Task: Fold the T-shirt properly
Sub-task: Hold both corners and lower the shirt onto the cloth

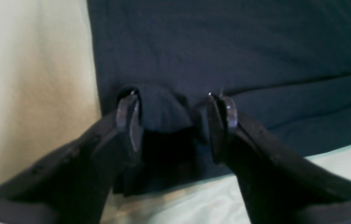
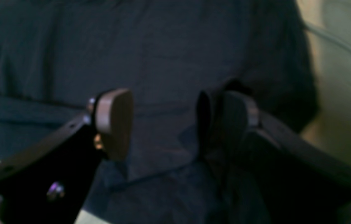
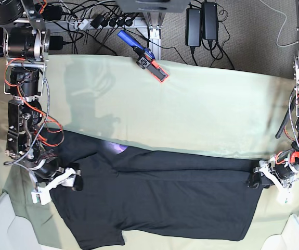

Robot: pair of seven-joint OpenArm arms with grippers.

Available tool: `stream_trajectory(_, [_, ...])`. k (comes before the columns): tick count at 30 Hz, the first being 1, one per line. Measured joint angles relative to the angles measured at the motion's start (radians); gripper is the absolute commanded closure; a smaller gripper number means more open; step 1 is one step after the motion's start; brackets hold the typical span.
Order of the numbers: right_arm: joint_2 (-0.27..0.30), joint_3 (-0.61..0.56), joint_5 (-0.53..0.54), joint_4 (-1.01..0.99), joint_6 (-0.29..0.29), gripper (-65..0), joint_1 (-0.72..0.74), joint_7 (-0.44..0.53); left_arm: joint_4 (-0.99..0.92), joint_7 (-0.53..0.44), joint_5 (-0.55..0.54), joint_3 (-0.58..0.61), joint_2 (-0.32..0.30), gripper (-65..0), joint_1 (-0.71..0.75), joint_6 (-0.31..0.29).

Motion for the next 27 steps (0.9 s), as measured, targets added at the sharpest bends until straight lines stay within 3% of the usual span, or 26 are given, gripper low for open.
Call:
stream_trajectory(6, [0.006, 0.276, 0.081, 0.016, 0.0, -44.3, -0.003, -0.222, 0.0, 0.082, -0.104, -0.089, -0.054, -35.5, 0.003, 0.001])
stream_trajectory(10, [0.014, 0.404, 0.156, 0.016, 0.002, -44.3, -0.067, -0.231, 0.0, 0.154, -0.197, -0.142, -0.08, -35.5, 0.006, 0.0])
stream_trajectory(18, [0.011, 0.476, 0.239, 0.017, 0.004, -44.3, -0.244, -0.209, 0.013, 0.229, -0.275, -0.147, -0.108, -35.5, 0.066, 0.0])
stream_trajectory(27, [-0.042, 0.479, 0.297, 0.023, 0.026, -44.3, -0.263, -0.203, 0.053, 0.228, -0.281, -0.147, -0.105, -35.5, 0.095, 0.0])
